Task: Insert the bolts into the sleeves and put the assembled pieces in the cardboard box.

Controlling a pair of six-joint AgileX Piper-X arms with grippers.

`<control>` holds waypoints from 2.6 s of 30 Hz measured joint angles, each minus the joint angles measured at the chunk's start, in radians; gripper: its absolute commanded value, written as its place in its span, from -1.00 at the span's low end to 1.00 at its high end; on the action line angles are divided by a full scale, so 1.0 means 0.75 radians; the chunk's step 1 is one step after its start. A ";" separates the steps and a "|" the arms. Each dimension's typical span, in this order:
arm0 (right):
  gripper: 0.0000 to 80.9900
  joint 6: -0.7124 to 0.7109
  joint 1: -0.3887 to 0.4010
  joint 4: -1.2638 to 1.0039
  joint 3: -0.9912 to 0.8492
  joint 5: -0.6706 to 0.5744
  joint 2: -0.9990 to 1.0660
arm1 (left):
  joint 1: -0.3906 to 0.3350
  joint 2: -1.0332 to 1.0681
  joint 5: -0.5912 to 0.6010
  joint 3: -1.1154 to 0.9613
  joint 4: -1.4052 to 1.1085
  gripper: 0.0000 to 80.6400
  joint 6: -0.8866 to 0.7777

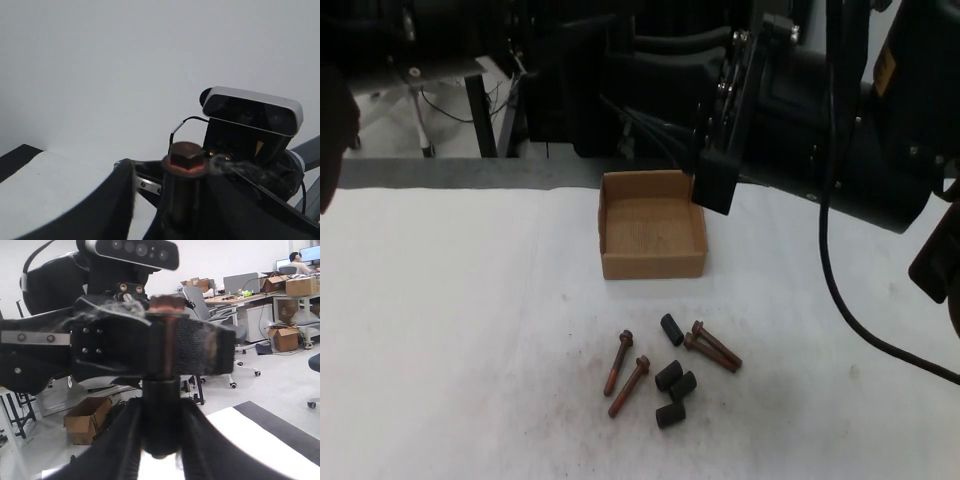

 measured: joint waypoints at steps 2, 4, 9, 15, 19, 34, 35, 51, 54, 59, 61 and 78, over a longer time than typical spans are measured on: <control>-0.98 0.000 0.000 0.000 0.000 0.000 0.000 | 0.000 0.000 0.013 0.000 0.004 -0.05 0.000; -0.98 0.000 -0.008 0.000 0.000 0.000 0.000 | 0.000 0.000 0.036 0.000 0.010 -0.05 0.000; -0.98 -0.006 -0.041 0.000 0.000 -0.023 0.000 | 0.000 0.000 0.090 0.000 0.009 -0.05 0.000; -0.98 -0.003 -0.056 0.000 0.000 -0.058 0.000 | 0.004 0.000 0.099 0.000 0.016 -0.05 0.000; -0.98 -0.003 -0.060 0.000 0.000 -0.058 0.000 | 0.028 0.000 0.105 0.000 0.018 -0.05 0.000; -0.98 -0.003 -0.071 0.175 -0.004 0.000 0.000 | 0.181 -0.040 0.105 0.000 0.018 -0.56 -0.009; -0.98 -0.003 -0.073 0.245 -0.006 0.056 0.000 | 0.188 -0.043 0.094 0.000 0.018 -0.72 -0.029; -0.98 -0.019 -0.269 1.054 -0.683 0.405 0.591 | 0.198 -0.045 -0.568 0.000 0.620 -0.99 0.192; -0.98 -0.058 -0.279 1.172 -0.873 0.445 0.781 | 0.198 -0.045 -0.801 0.000 0.994 -0.99 0.299; -0.98 -0.089 -0.284 1.313 -1.159 0.483 1.083 | 0.198 -0.045 -1.001 0.002 1.467 -0.99 0.454; -0.98 -0.089 -0.290 1.352 -1.253 0.490 1.175 | 0.198 -0.045 -1.024 0.002 1.558 -0.99 0.486; -0.87 -0.053 -0.355 1.475 -1.461 0.500 1.433 | 0.198 -0.045 -1.043 0.002 1.674 -0.99 0.518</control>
